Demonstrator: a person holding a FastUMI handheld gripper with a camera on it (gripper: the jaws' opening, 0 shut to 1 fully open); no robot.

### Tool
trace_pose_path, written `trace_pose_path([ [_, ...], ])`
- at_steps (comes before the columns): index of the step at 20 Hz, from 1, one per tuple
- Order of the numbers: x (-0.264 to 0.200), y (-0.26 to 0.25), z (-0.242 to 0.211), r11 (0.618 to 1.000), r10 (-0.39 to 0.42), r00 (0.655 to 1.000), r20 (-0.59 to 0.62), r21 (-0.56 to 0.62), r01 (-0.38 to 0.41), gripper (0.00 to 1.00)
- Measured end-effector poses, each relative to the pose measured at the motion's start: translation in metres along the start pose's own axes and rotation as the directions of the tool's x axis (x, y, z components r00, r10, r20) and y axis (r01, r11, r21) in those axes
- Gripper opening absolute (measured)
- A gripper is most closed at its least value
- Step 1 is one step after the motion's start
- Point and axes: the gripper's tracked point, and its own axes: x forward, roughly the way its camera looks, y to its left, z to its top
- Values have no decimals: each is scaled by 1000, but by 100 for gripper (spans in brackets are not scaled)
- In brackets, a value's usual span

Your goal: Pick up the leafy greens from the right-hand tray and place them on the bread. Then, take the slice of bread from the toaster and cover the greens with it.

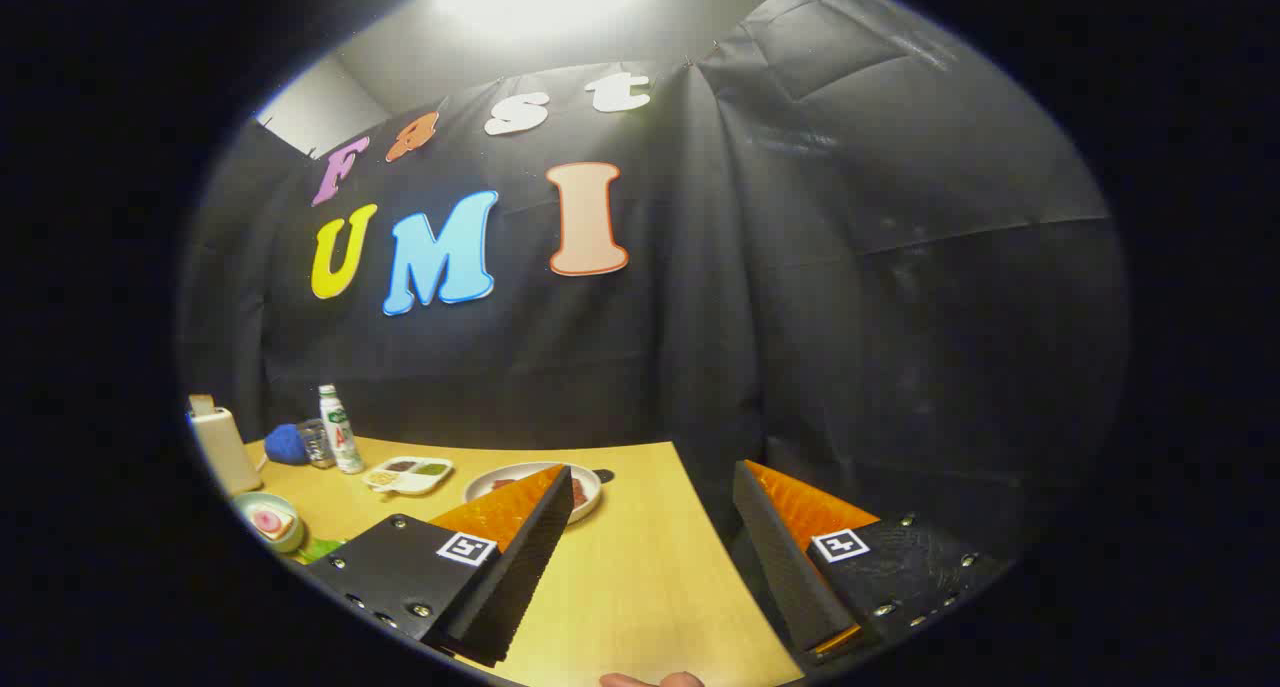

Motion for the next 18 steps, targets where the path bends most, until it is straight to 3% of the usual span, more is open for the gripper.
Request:
trace_pose_path([
  [3,-28,35,12,1000,24,999,22,-7,-24,99],
  [10,-65,118,-6,983,170,985,-10,-64,-170,99],
  [18,-69,140,-45,967,242,965,-95,-61,-249,99],
])
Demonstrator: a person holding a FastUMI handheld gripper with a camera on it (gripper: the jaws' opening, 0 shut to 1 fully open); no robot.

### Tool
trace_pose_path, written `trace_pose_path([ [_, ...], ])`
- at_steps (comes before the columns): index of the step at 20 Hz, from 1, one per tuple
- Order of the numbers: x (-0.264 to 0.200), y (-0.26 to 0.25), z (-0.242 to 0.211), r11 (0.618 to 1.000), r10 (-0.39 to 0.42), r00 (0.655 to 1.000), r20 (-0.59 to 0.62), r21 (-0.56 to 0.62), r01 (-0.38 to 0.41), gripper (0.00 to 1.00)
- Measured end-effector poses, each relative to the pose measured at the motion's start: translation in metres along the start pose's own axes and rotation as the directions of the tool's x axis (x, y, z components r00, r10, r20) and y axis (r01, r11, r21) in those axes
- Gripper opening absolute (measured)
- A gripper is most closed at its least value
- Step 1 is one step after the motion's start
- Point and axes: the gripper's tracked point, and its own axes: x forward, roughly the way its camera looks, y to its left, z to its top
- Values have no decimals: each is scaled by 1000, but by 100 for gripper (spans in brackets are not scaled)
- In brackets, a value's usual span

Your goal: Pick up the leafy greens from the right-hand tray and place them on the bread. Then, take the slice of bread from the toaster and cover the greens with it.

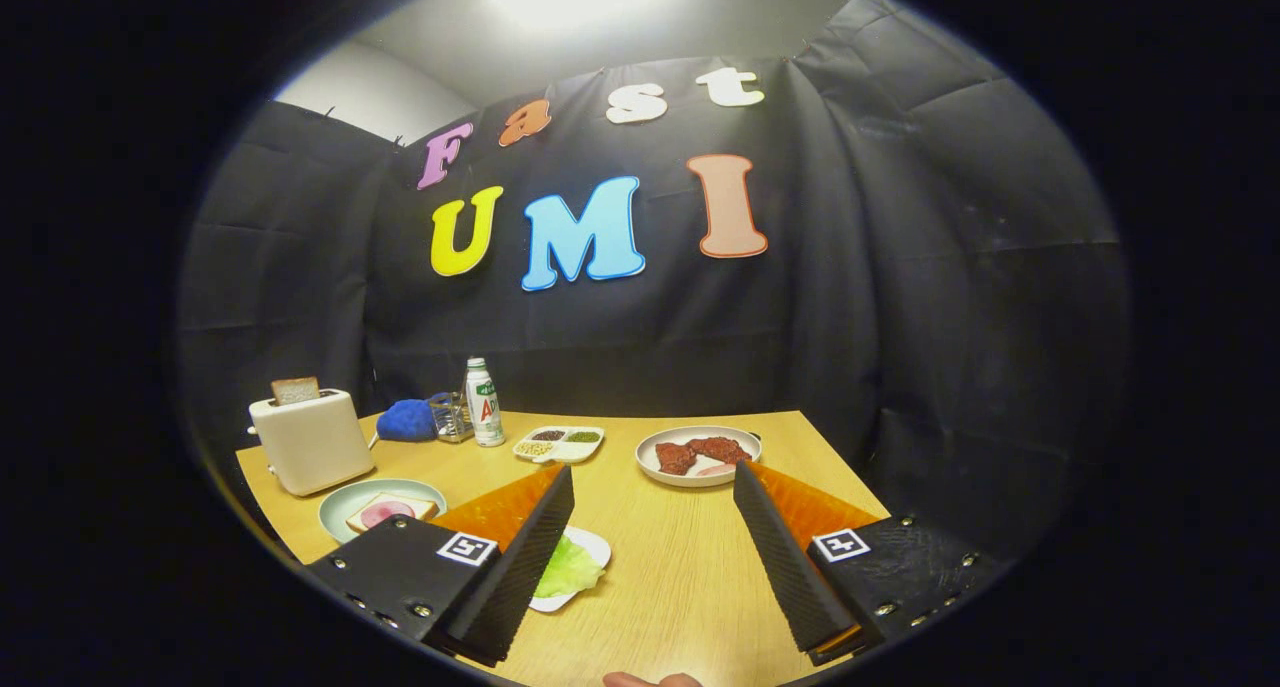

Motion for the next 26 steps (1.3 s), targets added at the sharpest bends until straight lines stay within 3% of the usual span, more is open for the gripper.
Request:
trace_pose_path([
  [18,32,25,-77,997,76,969,-236,-13,-81,99],
  [26,49,41,-108,989,145,918,-368,44,-138,99],
])
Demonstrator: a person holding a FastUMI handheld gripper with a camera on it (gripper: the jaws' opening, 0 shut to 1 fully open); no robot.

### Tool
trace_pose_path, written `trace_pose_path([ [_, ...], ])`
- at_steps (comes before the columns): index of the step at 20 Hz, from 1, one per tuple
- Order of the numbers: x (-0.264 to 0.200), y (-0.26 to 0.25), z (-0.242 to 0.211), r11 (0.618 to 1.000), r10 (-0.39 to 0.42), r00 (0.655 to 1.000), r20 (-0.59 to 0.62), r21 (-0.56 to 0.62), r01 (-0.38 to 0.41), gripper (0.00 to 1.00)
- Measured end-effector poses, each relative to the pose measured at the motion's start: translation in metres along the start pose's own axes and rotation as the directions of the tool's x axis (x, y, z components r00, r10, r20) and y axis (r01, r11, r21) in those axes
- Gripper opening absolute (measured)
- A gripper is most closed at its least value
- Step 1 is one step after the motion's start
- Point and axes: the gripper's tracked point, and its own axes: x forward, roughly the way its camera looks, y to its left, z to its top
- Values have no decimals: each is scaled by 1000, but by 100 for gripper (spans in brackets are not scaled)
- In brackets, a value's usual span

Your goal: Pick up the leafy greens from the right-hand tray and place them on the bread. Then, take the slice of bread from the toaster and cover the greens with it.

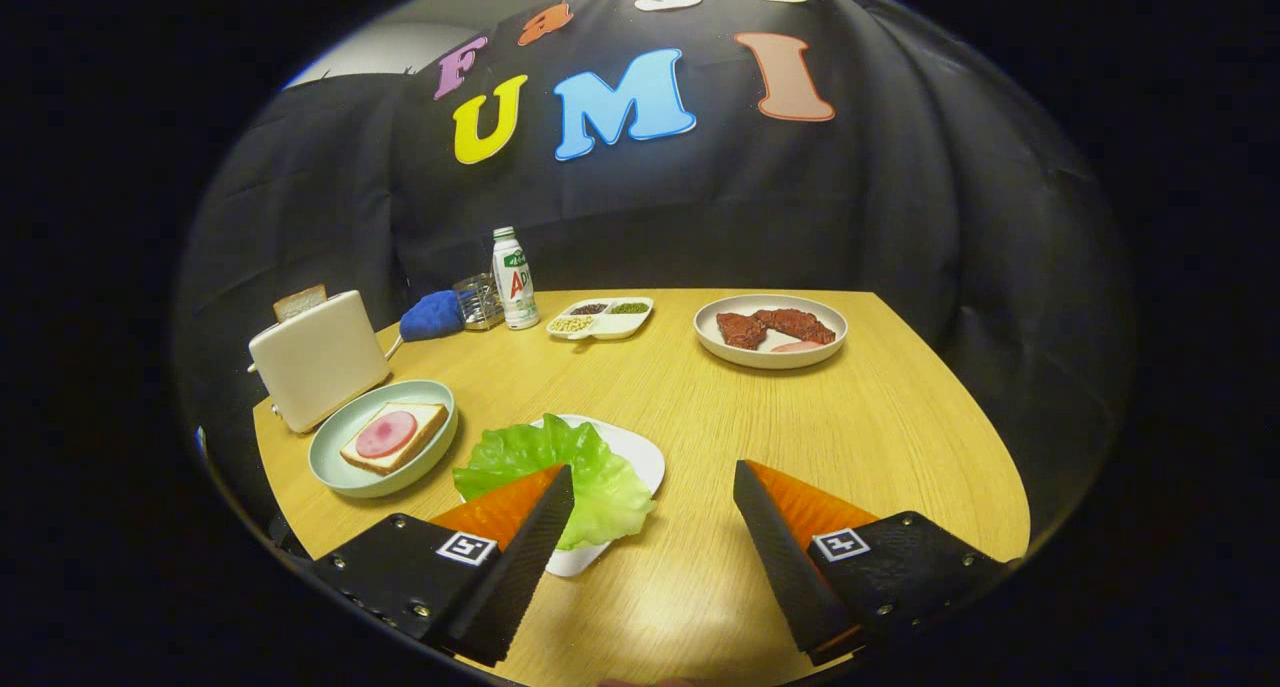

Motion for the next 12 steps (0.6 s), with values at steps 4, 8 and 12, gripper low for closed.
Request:
trace_pose_path([
  [4,7,6,-7,1000,11,999,-38,11,-11,99],
  [8,13,12,-23,998,42,993,-110,45,-37,86],
  [12,19,16,-31,996,62,989,-135,77,-52,74],
])
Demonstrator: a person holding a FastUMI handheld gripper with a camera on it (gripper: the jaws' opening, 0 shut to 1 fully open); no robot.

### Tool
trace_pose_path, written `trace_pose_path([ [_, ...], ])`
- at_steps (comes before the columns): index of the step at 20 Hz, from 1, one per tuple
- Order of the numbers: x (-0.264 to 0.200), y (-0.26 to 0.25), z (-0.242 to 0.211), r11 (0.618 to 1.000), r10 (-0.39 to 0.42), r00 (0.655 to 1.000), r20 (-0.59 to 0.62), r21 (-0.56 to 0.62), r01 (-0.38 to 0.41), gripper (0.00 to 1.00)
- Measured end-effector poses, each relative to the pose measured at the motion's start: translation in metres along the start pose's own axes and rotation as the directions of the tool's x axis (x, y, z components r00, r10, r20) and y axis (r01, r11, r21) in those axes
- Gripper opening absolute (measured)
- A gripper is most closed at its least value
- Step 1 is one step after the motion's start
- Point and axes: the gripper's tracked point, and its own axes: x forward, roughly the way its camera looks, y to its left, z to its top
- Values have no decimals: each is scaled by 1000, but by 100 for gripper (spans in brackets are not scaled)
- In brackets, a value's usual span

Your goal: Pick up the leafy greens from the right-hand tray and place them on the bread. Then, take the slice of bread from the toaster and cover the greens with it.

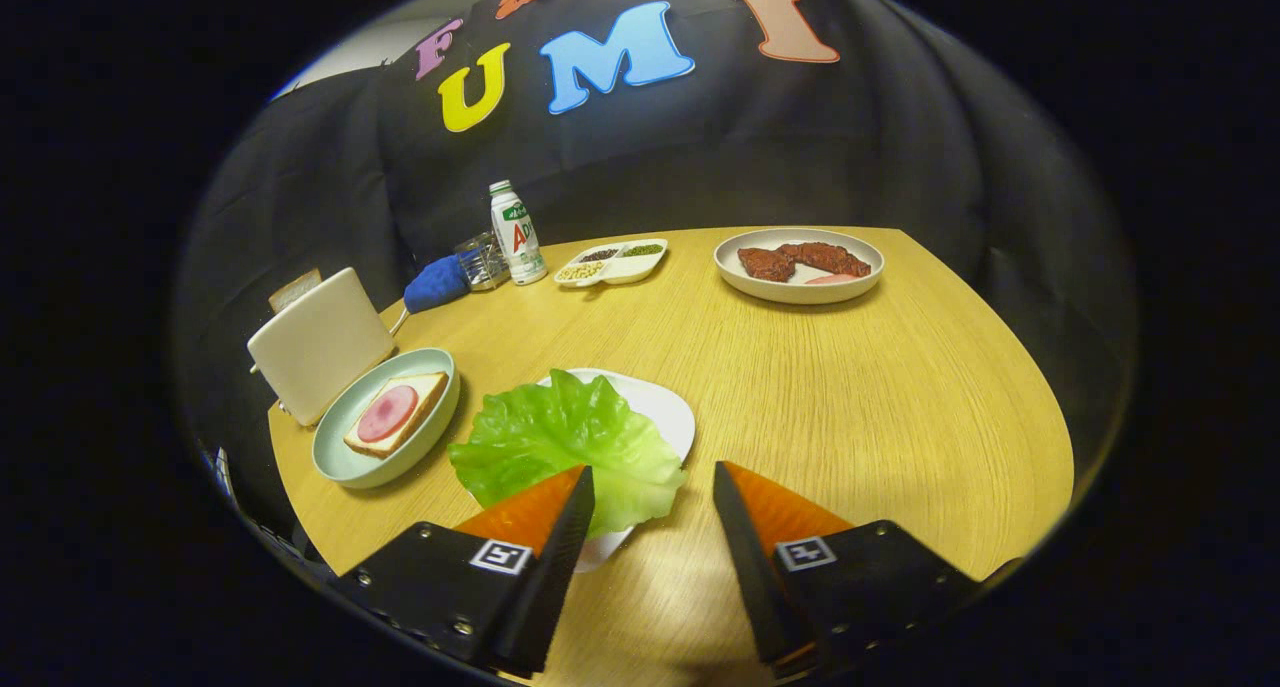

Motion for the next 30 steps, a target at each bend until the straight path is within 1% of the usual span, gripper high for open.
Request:
trace_pose_path([
  [1,2,1,-4,1000,9,1000,-9,8,-9,48],
  [2,2,3,-3,1000,23,1000,-16,12,-23,45],
  [3,5,6,-7,999,41,999,-15,18,-41,44],
  [5,0,9,-2,997,67,998,-15,31,-67,23],
  [6,-2,12,-1,996,86,996,-13,33,-85,23],
  [8,-2,15,-1,995,97,995,-13,18,-97,23],
  [9,-17,13,9,996,85,996,17,23,-85,23],
  [10,-3,11,3,997,77,997,-8,1,-77,1],
  [11,-2,15,0,995,98,995,-11,-3,-98,1],
  [15,-9,24,2,989,117,993,-6,-87,-117,0],
  [17,-13,28,10,988,131,991,23,-85,-128,0],
  [21,-23,33,32,985,171,982,75,-34,-169,0],
  [30,-36,53,73,978,200,971,132,-84,-190,0],
])
